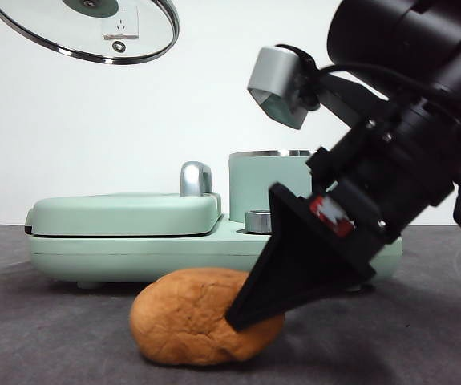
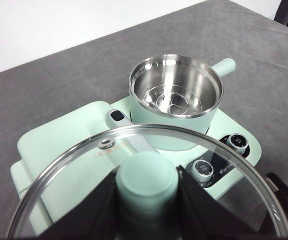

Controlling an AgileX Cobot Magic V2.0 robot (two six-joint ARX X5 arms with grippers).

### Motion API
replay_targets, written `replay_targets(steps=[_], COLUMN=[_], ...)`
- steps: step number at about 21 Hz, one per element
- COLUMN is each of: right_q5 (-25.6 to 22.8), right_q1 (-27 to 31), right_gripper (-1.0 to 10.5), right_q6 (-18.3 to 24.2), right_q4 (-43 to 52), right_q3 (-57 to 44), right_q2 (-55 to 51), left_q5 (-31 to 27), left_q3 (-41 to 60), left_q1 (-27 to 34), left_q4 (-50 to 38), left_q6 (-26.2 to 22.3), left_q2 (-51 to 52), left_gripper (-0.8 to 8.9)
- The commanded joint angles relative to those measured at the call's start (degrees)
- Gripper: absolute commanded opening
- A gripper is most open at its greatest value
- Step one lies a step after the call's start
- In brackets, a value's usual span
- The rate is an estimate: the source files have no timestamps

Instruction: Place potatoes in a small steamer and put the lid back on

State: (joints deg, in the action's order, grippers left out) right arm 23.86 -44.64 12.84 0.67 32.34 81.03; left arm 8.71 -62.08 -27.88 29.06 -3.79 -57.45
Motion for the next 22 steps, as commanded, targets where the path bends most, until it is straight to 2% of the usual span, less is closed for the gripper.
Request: replay_targets(steps=[1,7,11,16,22], right_q5=[0.11,-1.05,-9.53,-17.86,-20.76], right_q1=[-0.61,-0.59,-0.52,-0.15,3.08], right_gripper=[2.1,2.1,2.1,2.1,2.1], right_q6=[-3.89,-6.73,-11.08,-12.72,-12.81], right_q4=[-6.4,-33.46,-45.27,-50.07,-49.46], right_q3=[4.17,17.73,27.36,34.6,40.52], right_q2=[-1.53,-7.65,-9.38,-9.38,-8.02], left_q5=[0.02,0.02,0.02,0.04,0.04], left_q3=[-0.83,-0.83,-0.83,-0.83,-0.83], left_q1=[-0.2,-0.2,-0.2,-0.2,-0.2], left_q4=[-1.46,-1.51,-1.57,-1.57,-1.6], left_q6=[-0.02,-1.55,-1.73,-1.73,-1.73], left_q2=[0.2,0.2,0.2,0.2,0.2], left_gripper=[0.14,0.14,0.14,0.14,0.14])
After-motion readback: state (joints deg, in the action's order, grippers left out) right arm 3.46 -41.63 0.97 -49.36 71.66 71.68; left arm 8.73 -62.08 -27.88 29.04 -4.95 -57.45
